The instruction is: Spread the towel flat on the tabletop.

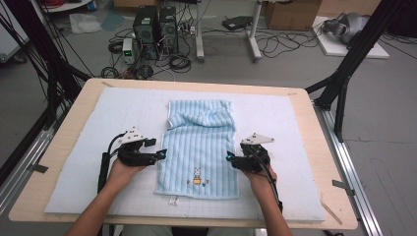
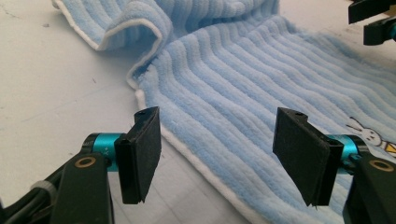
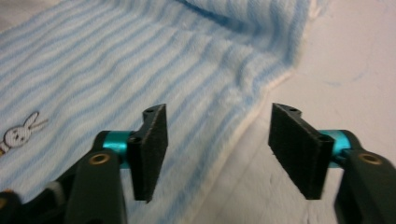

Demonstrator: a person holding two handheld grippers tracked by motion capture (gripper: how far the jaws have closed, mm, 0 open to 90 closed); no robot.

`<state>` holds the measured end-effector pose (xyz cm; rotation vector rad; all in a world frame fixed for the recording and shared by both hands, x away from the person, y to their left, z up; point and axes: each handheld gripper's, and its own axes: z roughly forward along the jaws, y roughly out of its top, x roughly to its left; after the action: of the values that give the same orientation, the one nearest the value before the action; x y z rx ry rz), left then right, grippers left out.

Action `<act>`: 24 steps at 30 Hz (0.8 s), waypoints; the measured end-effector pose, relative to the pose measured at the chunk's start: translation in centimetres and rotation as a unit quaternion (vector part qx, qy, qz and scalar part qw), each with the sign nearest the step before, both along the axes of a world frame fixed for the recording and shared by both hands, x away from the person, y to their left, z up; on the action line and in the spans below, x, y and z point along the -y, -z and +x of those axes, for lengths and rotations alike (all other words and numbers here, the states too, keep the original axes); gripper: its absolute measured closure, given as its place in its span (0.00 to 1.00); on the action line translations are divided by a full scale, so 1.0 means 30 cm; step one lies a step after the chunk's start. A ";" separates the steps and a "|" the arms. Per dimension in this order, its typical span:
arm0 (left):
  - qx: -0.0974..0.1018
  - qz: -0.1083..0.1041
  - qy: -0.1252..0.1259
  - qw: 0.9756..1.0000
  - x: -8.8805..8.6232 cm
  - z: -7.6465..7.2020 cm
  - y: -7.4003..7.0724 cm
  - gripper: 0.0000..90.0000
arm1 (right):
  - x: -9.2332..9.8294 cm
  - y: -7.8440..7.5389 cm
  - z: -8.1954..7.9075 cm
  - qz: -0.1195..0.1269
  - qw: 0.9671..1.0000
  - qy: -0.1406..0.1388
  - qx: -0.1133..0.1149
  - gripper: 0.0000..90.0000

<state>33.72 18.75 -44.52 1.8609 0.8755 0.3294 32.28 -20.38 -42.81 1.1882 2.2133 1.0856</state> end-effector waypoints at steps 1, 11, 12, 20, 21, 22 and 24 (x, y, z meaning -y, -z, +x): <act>0.000 -0.004 -0.001 1.000 -0.002 -0.009 0.001 0.36 | 0.005 0.001 -0.011 -0.002 1.000 0.000 -0.001 0.40; 0.000 0.005 -0.002 1.000 0.017 -0.113 0.008 0.32 | 0.022 0.035 -0.125 0.016 0.999 -0.014 -0.025 0.32; -0.003 0.006 0.004 1.000 0.021 -0.123 0.009 0.35 | 0.022 0.039 -0.136 0.016 0.999 -0.017 -0.028 0.34; -0.032 0.042 0.030 0.998 0.055 -0.182 0.017 0.60 | 0.021 0.065 -0.212 0.012 0.998 -0.031 -0.049 0.62; -0.034 0.050 0.032 0.998 0.061 -0.185 0.018 0.61 | 0.021 0.067 -0.217 0.009 0.999 -0.031 -0.044 0.64; -0.038 0.057 0.033 0.997 0.067 -0.188 0.019 0.62 | 0.020 0.068 -0.221 0.007 0.999 -0.030 -0.042 0.66; -0.035 0.074 0.033 0.996 0.081 -0.197 0.021 0.63 | 0.017 0.068 -0.227 0.000 0.999 -0.031 -0.038 0.72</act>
<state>27.80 16.32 -45.14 2.0447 0.8546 0.2969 25.46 -20.90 -44.85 1.1875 2.3222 1.0804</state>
